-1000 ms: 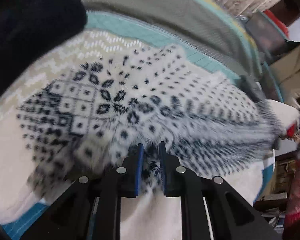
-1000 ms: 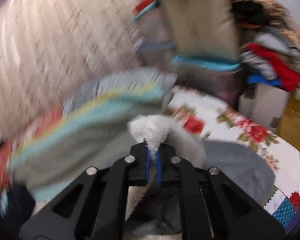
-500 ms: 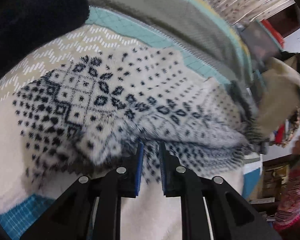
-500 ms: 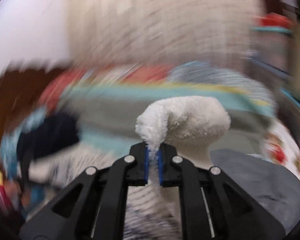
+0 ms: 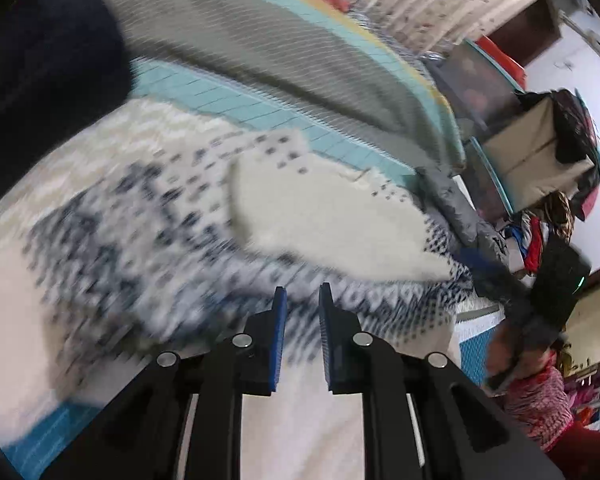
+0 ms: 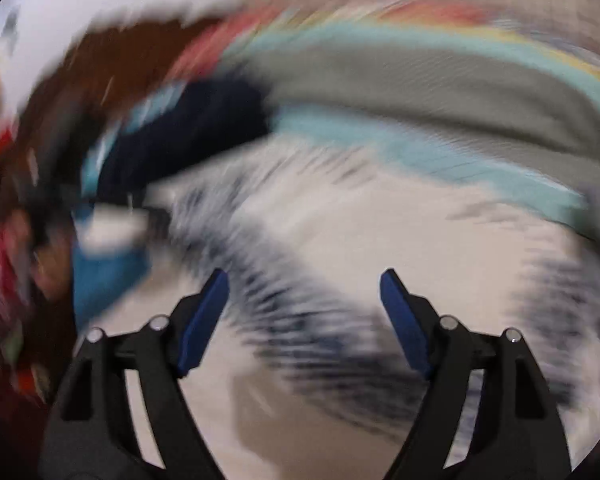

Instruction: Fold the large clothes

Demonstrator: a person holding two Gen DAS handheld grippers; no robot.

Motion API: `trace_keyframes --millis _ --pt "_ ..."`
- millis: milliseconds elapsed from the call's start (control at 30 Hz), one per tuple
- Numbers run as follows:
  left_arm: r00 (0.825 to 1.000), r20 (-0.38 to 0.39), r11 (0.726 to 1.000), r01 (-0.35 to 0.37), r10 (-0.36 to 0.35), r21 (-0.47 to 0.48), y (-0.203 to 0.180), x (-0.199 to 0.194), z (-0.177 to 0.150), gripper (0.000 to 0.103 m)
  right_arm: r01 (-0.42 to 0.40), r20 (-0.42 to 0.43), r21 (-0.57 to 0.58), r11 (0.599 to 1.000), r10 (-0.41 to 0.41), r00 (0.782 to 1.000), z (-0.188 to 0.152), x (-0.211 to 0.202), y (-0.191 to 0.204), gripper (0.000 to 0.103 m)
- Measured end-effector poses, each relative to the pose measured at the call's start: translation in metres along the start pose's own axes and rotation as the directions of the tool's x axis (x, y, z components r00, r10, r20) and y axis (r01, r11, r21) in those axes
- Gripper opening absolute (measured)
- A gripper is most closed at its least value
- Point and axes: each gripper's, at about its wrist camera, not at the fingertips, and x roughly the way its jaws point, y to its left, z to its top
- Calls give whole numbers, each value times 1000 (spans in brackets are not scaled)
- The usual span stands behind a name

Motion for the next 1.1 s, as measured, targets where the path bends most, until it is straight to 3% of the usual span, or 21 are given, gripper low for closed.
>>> trace_keyframes --millis 33,100,133,200,267,300,333,400,467,500,533,567,633,700,733,800,900,967,1033,1067,1100 --pt "1000 -1 1000 6 -6 9 -5 10 6 22 52 26 81 995 -54 998 4 -12 -28 79" --pt "1000 -13 999 19 -19 31 -16 36 18 22 152 -4 261 953 -156 988 2 -20 -93 79" --pt "1000 -21 999 12 -11 40 -20 48 23 22 170 -53 356 919 -161 985 -3 -13 -124 79" --pt "999 -38 998 -13 16 63 -26 72 31 22 156 -145 496 854 -96 985 -20 11 -165 79" --pt "995 -80 996 -54 60 72 -26 103 35 22 113 -229 581 806 28 973 -36 45 -185 56" --pt "991 -101 994 -76 83 72 -24 115 35 22 99 -238 579 809 51 970 -35 56 -185 20" --pt "985 -126 992 -106 114 69 -22 129 35 22 69 -217 550 832 63 974 -25 58 -180 11" --pt "981 -113 986 -149 157 74 -22 141 33 22 66 -78 420 905 -37 996 9 30 -165 9" --pt "986 -66 984 -149 156 100 -31 147 32 22 136 35 336 932 -157 987 29 6 -161 9" --pt "986 -49 981 -150 157 118 -36 151 31 22 185 47 276 943 -206 977 31 5 -159 9" --pt "979 -31 969 -194 201 155 -45 161 29 22 252 21 205 946 -262 965 27 18 -161 9" --pt "967 -17 951 -248 255 184 -51 170 27 22 318 -73 167 933 -310 948 18 41 -167 10" --pt "953 33 927 -300 300 226 -59 178 22 22 367 -206 135 921 -336 919 -1 68 -176 19" --pt "948 51 916 -317 315 245 -63 176 19 22 374 -169 155 914 -348 922 -10 59 -173 32" --pt "949 43 916 -314 314 249 -64 172 19 22 364 -130 211 907 -343 930 -11 46 -171 47" --pt "952 28 917 -302 305 260 -66 156 18 22 337 -45 297 893 -340 939 -18 10 -167 62" --pt "957 61 923 -291 285 251 -65 127 11 22 334 70 292 896 -369 927 -28 -36 -138 62" --pt "969 65 944 -249 240 215 -61 107 4 22 304 83 219 927 -328 941 -36 -38 -112 62" --pt "983 67 973 -180 171 147 -49 84 -8 22 279 12 178 943 -286 958 -49 -26 -101 62" --pt "987 65 982 -155 149 112 -40 71 -17 22 308 -68 153 939 -301 951 -57 -9 -99 62" --pt "989 54 987 -139 135 79 -29 59 -26 23 389 -226 103 915 -359 905 -71 17 -102 62"
